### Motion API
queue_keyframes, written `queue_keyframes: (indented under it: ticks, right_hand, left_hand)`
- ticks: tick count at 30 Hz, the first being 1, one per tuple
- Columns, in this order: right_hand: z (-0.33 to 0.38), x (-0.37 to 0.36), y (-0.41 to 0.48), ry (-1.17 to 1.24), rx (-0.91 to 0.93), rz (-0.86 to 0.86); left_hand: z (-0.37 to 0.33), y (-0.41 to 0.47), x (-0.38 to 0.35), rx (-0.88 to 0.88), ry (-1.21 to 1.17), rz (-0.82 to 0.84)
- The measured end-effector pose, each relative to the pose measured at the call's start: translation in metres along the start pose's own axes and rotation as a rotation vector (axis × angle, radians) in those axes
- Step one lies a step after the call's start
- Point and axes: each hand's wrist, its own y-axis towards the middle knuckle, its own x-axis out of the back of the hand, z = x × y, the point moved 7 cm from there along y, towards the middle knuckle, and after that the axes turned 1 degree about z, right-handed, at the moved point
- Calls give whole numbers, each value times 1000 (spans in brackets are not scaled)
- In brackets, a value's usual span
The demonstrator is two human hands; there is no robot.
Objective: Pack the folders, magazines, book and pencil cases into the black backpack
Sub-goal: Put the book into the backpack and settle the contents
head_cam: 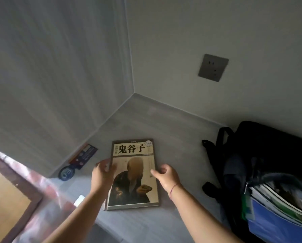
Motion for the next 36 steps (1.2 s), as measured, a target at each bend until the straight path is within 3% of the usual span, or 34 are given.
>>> queue_keyframes:
  ticks: [5, 13, 24, 29, 36]
  right_hand:
    - [5, -13, 10, -60, -90, -73]
    - [5, -17, 20, 87, -196, -87]
    - [-11, -3, 1, 231, -225, -35]
    - [-24, 62, -32, 311, -127, -129]
    - [-50, 189, -116, 440, 36, -363]
  left_hand:
    - [28, -6, -7, 257, -218, 102]
    - [40, 13, -14, 513, -375, 173]
    - [18, 6, -38, 461, -404, 460]
    - [-24, -20, -76, 391, -399, 707]
    - [-135, -86, -158, 106, -62, 948]
